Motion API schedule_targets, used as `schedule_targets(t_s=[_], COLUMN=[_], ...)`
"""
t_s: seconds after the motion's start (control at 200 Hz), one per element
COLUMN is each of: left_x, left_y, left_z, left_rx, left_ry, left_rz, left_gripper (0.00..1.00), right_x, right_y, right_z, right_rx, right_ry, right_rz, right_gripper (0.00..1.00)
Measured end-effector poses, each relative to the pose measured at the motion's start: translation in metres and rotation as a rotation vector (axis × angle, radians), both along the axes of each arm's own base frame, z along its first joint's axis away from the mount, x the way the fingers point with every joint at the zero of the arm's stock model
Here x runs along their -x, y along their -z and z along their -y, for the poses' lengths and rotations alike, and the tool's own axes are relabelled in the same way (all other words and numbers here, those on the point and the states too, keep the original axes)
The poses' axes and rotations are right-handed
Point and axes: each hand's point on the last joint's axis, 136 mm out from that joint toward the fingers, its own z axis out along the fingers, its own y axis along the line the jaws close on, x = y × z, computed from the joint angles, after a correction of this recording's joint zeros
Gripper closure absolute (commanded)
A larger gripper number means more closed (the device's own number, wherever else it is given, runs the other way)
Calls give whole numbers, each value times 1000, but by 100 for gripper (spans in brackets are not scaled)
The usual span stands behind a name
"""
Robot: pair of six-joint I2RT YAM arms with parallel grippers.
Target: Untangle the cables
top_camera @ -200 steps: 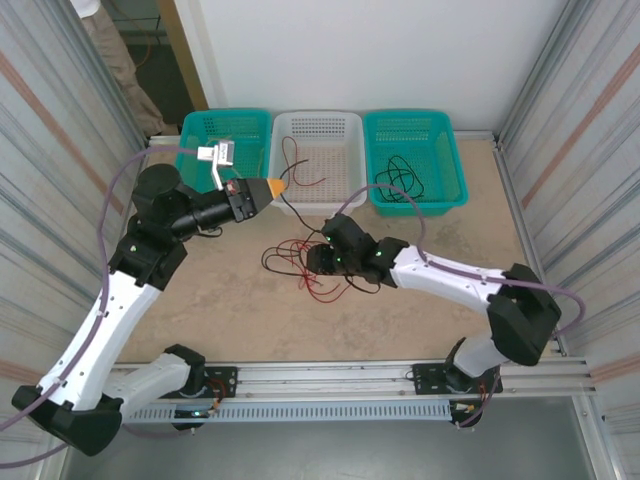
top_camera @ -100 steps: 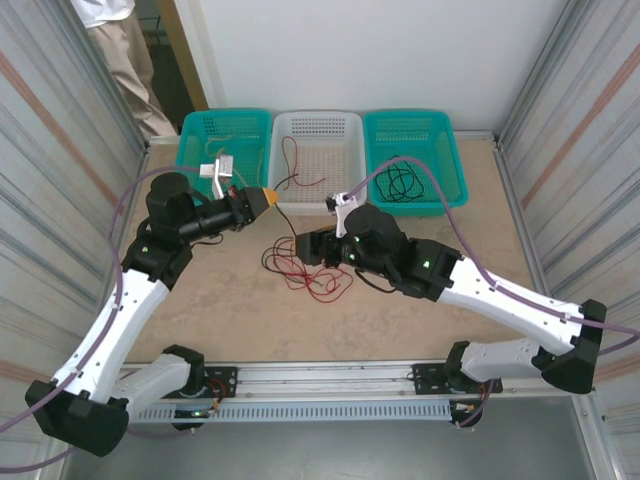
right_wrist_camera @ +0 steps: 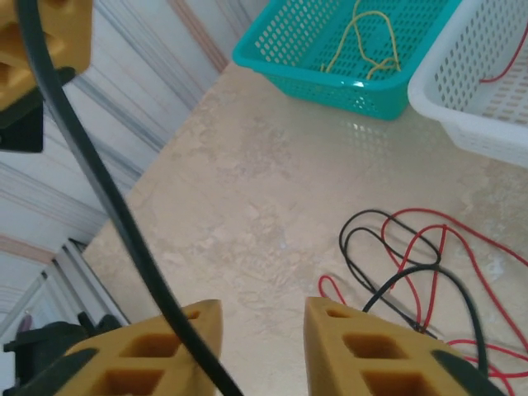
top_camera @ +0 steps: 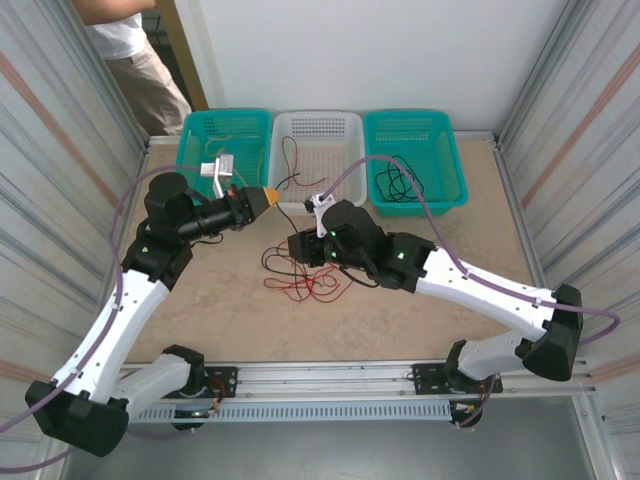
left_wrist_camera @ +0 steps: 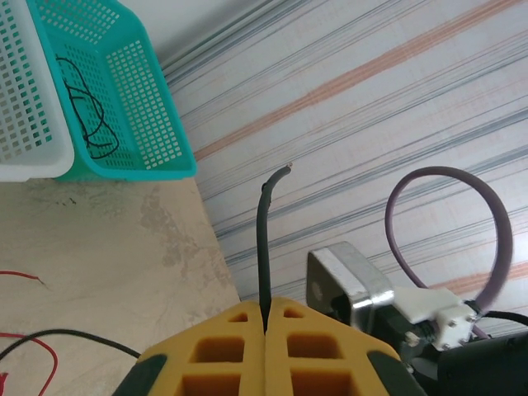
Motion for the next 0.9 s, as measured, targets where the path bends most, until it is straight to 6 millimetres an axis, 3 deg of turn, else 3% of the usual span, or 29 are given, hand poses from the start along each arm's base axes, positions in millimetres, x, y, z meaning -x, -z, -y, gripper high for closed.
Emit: schedule_targets(t_s=[0.105,0.19,0.316,0.421,0.687,0.762,0.897], left_x=[-1,-2,-4,-6,5,10,18], left_y=[1,3,14,31,87,98,120], left_z=[-1,-2,-4,-7,-23,-27,-35], left_rx=[-1,-7,-40,-83,-201,-230,-272], left_ry=[-3,-9,-26,-48,-101,-111,-129], left_rz=[-3,-6,-13,-37,-124,-130,-169], left_gripper=[100,100,63,44,30,14,13], right_x=[1,2,4,3,-30,-39,-56], right_y=[-4,-9,-20,-31,-80,-88,-104], right_z=[1,3,8,12,36,44,54], right_rx=[-5,-15,-39,-59,-139,-145,-163], right_ry=[-4,-2,-2,5,92,119,165], right_rz=[10,14,29,40,83,88,106], right_gripper=[96,100,100,100,100,100,100])
